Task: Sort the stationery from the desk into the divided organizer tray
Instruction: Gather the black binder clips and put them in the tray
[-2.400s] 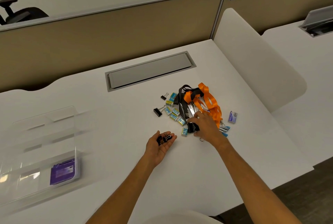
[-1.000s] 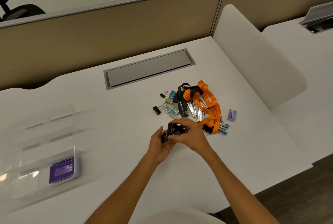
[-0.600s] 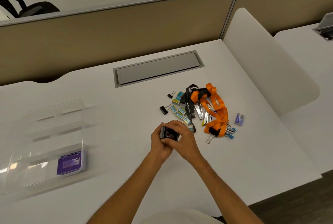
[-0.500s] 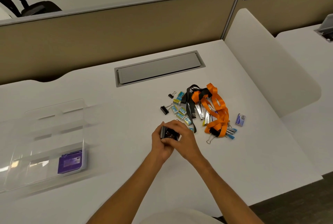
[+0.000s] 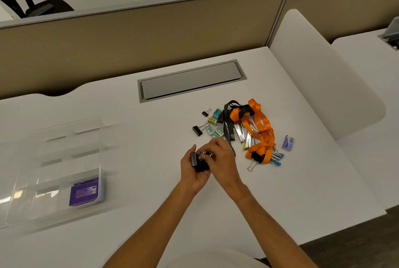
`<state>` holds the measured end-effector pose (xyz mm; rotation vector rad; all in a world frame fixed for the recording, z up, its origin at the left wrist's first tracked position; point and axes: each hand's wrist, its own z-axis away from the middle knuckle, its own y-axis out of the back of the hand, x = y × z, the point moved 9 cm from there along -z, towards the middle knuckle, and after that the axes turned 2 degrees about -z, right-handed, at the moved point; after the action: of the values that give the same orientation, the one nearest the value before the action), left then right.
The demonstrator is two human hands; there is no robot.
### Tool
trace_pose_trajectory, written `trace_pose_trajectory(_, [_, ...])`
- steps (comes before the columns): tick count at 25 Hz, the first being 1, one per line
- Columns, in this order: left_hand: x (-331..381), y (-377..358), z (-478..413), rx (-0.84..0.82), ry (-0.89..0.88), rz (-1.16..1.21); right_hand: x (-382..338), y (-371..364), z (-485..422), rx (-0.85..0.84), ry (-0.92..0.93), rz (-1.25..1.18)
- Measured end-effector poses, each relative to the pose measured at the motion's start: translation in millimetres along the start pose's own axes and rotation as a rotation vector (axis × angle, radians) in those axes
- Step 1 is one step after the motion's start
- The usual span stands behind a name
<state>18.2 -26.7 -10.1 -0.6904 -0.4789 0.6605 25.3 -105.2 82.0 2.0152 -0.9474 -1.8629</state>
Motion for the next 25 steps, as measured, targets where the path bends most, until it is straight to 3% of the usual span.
trace_pose_trajectory(2, [3.7, 1.9, -3.2, 0.003, -0.024, -0.019, 16.7, 9.3, 4.1, 0.092, -0.166, -0.203])
trace_pose_trajectory(5, [9.6, 7.8, -7.0, 0.028, -0.080, 0.016, 43.8, -10.7, 22.8, 0.132, -0.574, -0.844])
trace_pose_trajectory(7, [14.1, 7.6, -5.1, 0.019, -0.105, 0.054, 45.6, -30.5, 32.3, 0.151, -0.705, -1.169])
trace_pose_trajectory(9, [22.6, 7.9, 0.1, 0.011, -0.138, 0.055, 40.4, -47.9, 37.0, 0.155, -0.771, -1.347])
trace_pose_trajectory(16, [96.9, 26.5, 39.8, -0.012, -0.319, 0.074, -15.7, -112.4, 29.5, 0.050, -0.827, -1.535])
trace_pose_trajectory(25, [213.2, 101.2, 118.8, 0.022, -0.611, 0.115, -123.0, -226.7, 55.8, -0.174, -0.911, -1.509])
